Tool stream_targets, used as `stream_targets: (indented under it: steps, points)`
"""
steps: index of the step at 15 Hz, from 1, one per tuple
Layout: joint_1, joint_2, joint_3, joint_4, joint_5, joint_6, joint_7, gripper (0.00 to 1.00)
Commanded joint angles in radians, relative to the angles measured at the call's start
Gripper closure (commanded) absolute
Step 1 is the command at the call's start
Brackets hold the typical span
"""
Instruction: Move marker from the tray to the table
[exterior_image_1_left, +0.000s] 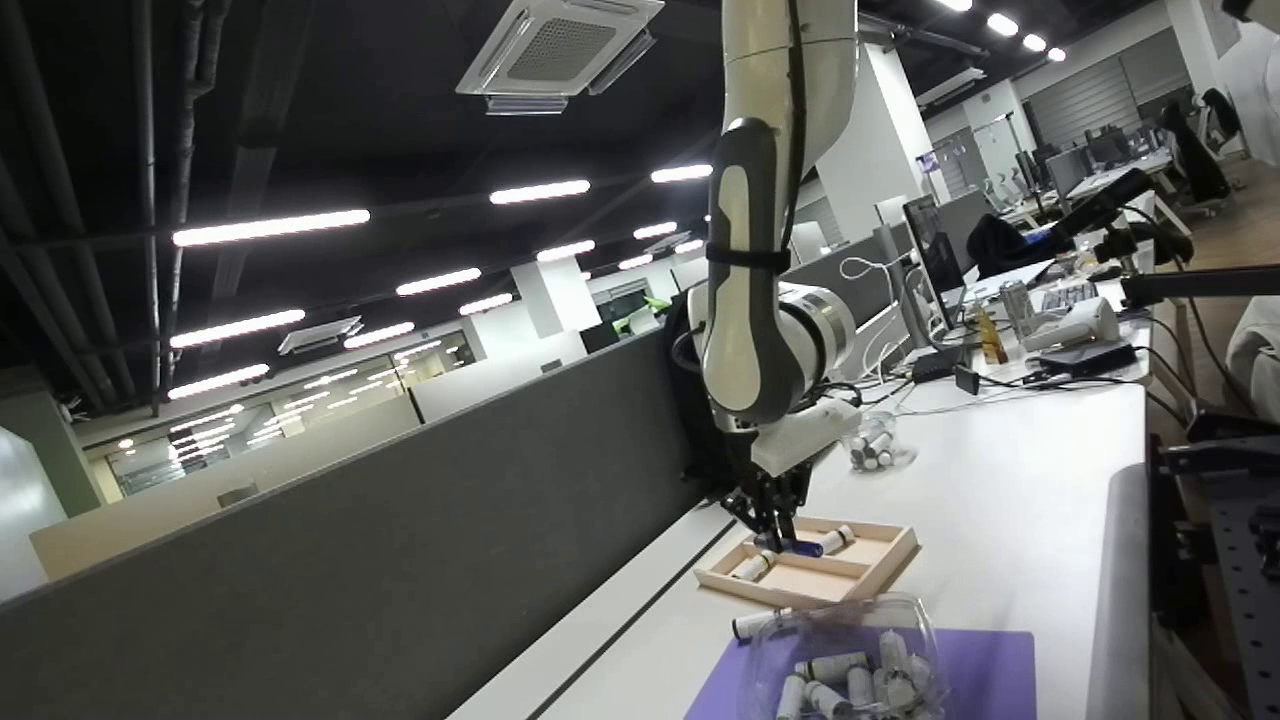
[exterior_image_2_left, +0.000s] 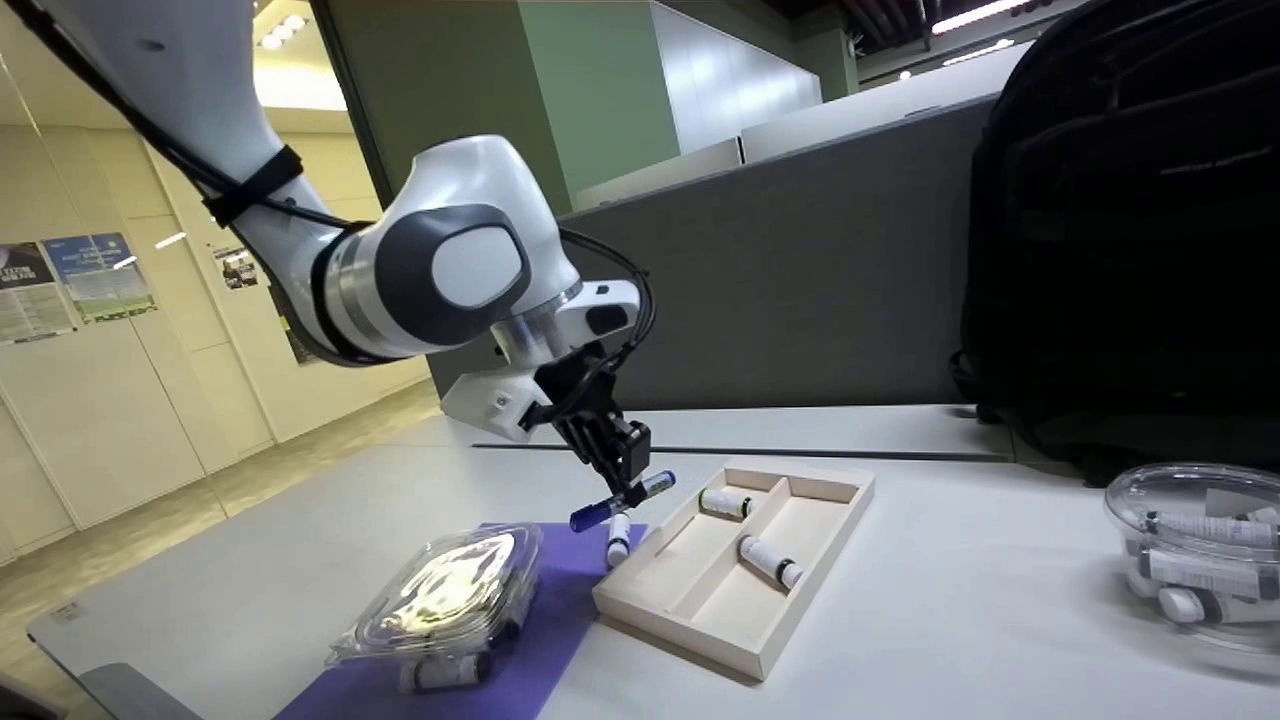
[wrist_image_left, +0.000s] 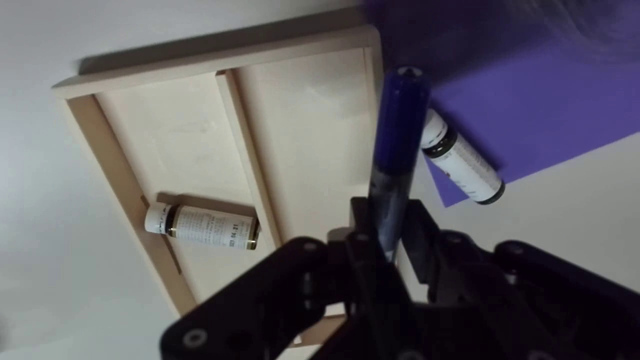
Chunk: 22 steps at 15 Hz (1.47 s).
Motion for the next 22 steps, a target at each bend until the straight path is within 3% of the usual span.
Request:
stream_targets:
  steps: [1, 6, 10, 11, 13, 17, 20, 22]
  points:
    - [0.105, 0.01, -0.086, -0.042, -0.127, 0.068, 0.026, 0.95]
    - [0.221, 0.048, -0.166, -0.062, -0.19, 0.114, 0.007, 0.95]
    - [0.244, 0.059, -0.15, -0.075, -0.167, 0.13, -0.02, 0.95]
    - [0.239, 0.059, -0.137, -0.076, -0.16, 0.126, -0.027, 0.54]
    - [0.223, 0.051, -0.114, -0.078, -0.148, 0.112, -0.038, 0.47]
    - [0.188, 0.011, -0.087, -0.088, -0.121, 0.08, -0.036, 0.2]
    - [0.141, -0.071, -0.059, -0.105, -0.091, -0.014, -0.035, 0.01]
    - [0.111, -0.134, -0.05, -0.12, -0.099, -0.078, -0.035, 0.0]
